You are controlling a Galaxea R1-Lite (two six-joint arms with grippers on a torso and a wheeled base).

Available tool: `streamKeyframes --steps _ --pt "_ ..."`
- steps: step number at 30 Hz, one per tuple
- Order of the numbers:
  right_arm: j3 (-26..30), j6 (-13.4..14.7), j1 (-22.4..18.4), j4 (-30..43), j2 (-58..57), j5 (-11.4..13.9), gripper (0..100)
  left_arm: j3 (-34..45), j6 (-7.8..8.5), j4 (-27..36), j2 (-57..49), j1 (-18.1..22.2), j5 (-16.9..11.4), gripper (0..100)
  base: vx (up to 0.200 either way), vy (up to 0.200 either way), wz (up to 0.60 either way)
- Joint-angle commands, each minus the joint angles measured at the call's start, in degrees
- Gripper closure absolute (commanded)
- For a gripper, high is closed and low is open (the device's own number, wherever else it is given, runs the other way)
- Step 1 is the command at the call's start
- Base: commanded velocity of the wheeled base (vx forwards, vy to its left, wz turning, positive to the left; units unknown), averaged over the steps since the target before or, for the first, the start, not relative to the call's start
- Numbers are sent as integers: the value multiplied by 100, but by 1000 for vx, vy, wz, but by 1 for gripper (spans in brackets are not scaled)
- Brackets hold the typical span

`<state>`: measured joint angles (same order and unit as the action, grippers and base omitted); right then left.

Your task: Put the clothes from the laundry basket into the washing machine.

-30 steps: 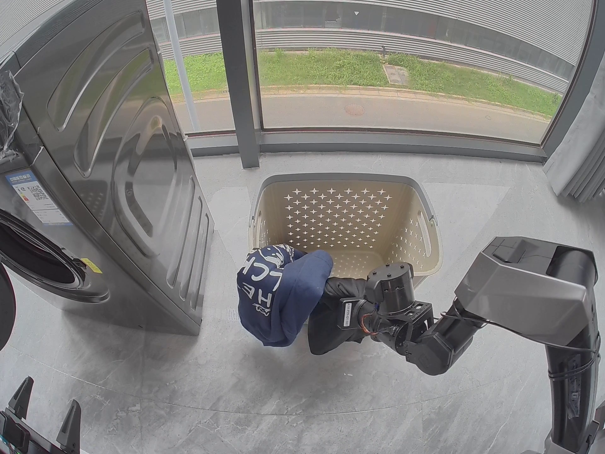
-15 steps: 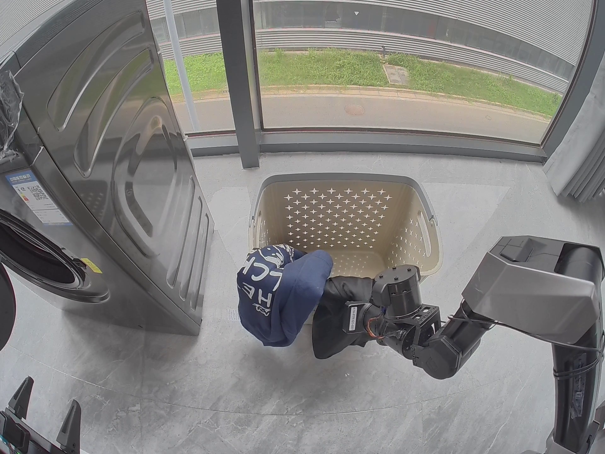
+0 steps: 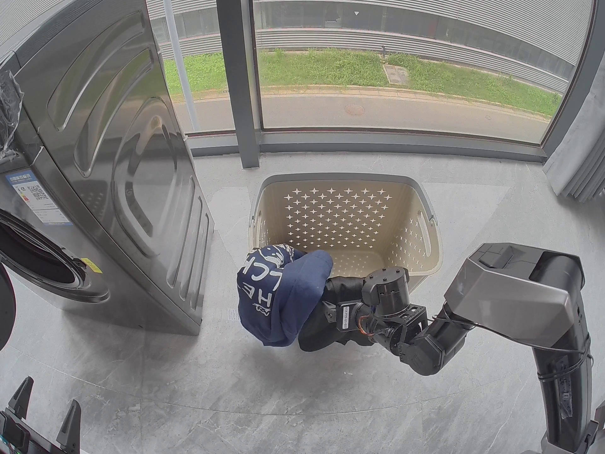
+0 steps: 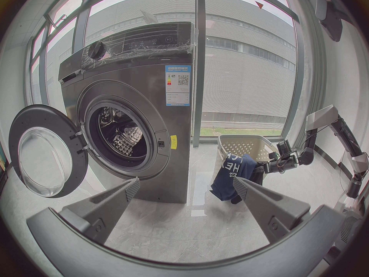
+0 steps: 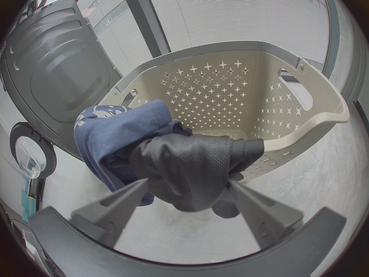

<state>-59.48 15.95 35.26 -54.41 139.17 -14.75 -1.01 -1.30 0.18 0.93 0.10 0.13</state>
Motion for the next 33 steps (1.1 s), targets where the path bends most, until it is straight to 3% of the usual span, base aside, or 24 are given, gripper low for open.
streamKeyframes --steps 1,3,4,9,16,24,33 --pt "-257 -21 -36 -9 313 -2 0 92 -1 -1 -75 -1 4 0 0 0 0" --pt "-407 -21 -36 -26 357 -2 0 92 -1 -1 -75 8 4 0 0 0 0" --pt "-407 -39 -36 -70 357 -2 100 92 -1 -1 -75 8 4 0 0 0 0" --pt "-328 -56 -19 -255 330 -2 100 92 -1 -1 -75 8 4 0 0 0 0" --pt "217 -39 69 -518 -144 -2 100 92 -1 -1 -75 8 -5 0 0 0 0" --pt "1202 -56 34 -835 -1384 -10 100 92 7 -1 -75 -1 4 0 0 0 0" --pt "1632 -48 43 -844 -2676 -2 100 92 25 -1 -75 -1 4 0 0 0 0"
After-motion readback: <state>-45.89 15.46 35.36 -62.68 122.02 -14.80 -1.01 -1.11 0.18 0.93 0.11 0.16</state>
